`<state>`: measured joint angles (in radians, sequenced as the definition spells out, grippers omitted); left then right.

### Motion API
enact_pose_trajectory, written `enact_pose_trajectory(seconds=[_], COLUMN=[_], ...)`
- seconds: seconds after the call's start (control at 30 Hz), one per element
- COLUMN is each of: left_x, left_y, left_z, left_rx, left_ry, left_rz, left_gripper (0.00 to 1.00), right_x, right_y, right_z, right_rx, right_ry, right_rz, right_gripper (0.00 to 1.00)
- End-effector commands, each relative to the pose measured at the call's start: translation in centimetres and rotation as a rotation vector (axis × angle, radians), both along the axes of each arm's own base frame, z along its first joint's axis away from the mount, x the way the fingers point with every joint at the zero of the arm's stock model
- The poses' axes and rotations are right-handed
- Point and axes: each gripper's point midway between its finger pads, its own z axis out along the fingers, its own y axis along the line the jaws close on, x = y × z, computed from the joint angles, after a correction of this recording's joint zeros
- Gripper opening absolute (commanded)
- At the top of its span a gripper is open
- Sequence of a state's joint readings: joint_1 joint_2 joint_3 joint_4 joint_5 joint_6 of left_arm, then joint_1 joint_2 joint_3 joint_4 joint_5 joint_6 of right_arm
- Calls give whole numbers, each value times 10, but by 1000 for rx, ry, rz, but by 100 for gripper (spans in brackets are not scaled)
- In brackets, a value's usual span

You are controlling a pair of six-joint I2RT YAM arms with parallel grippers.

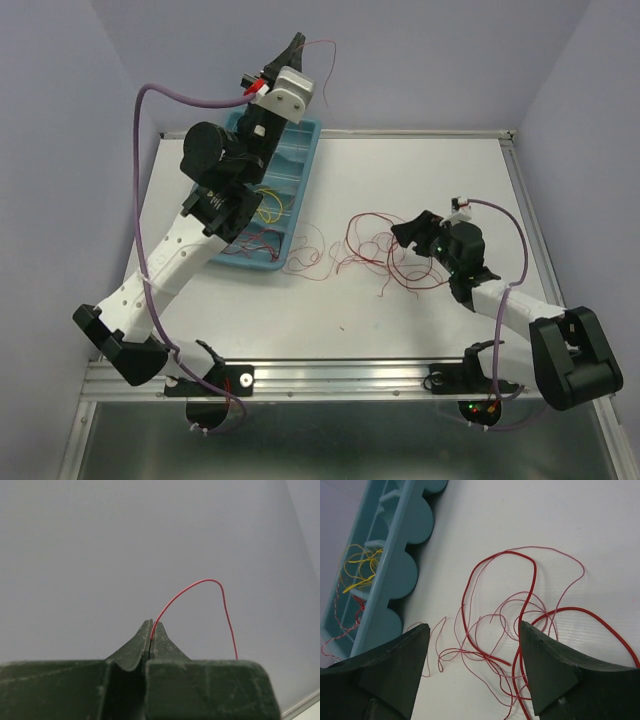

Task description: Untangle the cables

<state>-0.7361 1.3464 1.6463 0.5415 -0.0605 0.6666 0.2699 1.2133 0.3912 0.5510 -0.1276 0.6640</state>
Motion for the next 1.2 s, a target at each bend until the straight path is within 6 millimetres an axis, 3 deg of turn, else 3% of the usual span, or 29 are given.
enact_pose_trajectory(seconds=[0.0, 0.17, 0.3, 0.37, 0.4, 0.43, 0.5, 0.67, 0.7, 0.8, 0.83, 0.9, 0.93, 0.97, 1.03, 1.17], left_x=[8, 16, 50, 64, 75, 84, 96, 141, 159, 190, 202, 221, 228, 239, 253, 277], left_y=[9, 13, 28, 51, 51, 67, 71, 99, 113, 127, 143, 146, 157, 156, 165, 171], left_z=[5, 15, 16, 25, 20, 22, 17, -10, -23, -53, -67, -96, -107, -133, -162, -213], left_rx=[-33, -31, -64, -86, -77, -93, -79, -78, -66, -66, -59, -44, -35, -11, 6, 39], left_ry=[-8, -43, -47, -62, -54, -56, -57, -11, 16, 89, 122, 187, 208, 256, 307, 393], left_rz=[56, 114, 193, 235, 231, 246, 228, 244, 263, 237, 254, 217, 229, 216, 236, 220], left_gripper=[0, 0, 0, 0, 0, 0, 0, 0, 0, 0, 0, 0, 0, 0, 0, 0], right_x=[-2, -3, -4, -5, -6, -6, -6, -7, -7, -7, -7, -7, -7, -7, -6, -6], right_y=[3, 7, 9, 8, 9, 8, 8, 8, 9, 8, 8, 8, 9, 9, 9, 10], right_z=[25, 24, 25, 26, 27, 28, 28, 29, 28, 29, 28, 28, 27, 28, 27, 26], right_rx=[0, 14, 19, 20, 21, 23, 22, 26, 27, 28, 30, 29, 30, 34, 33, 33], right_ry=[-116, -110, -111, -115, -117, -123, -121, -123, -121, -122, -121, -119, -116, -116, -114, -111], right_rz=[25, 49, 59, 59, 60, 60, 59, 60, 61, 59, 59, 59, 60, 61, 61, 62], right_gripper=[78, 78, 78, 78, 78, 78, 78, 78, 78, 78, 78, 78, 78, 78, 78, 78])
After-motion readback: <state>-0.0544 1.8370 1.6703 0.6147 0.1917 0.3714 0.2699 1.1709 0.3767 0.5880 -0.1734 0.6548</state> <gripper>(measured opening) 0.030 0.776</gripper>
